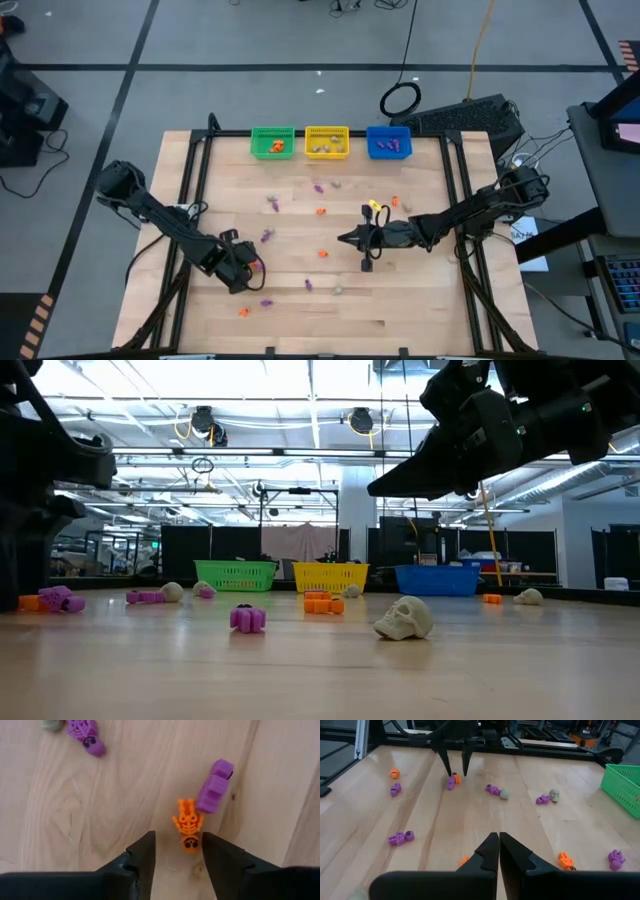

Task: Sort Halloween decoration
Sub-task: Put the orange skeleton toy into the green bin

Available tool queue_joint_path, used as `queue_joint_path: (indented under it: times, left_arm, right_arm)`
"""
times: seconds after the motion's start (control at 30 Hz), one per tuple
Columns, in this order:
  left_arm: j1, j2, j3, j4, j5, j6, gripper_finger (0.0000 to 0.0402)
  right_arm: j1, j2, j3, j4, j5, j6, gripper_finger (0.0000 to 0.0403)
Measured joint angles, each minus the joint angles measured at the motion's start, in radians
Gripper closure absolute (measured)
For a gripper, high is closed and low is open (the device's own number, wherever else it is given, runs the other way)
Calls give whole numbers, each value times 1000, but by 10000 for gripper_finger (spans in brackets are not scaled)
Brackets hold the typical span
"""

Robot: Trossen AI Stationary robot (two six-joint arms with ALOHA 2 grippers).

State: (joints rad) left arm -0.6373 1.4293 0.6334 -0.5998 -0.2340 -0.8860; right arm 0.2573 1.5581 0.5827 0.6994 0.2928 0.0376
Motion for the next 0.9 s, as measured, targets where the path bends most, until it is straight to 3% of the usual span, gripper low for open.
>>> queue_joint_path:
  times: [0.37, 0.67, 0.9]
  left_arm:
    - [-13, 9, -1, 86, 12, 53, 390]
    - [-10, -6, 39, -71, -27, 18, 394]
    - [73, -83, 92, -155, -59, -11, 394]
  right_arm:
    - [0, 0, 0, 5, -1, 3, 403]
    - [0, 0, 1, 7, -1, 3, 403]
    - [0, 0, 1, 8, -2, 3, 403]
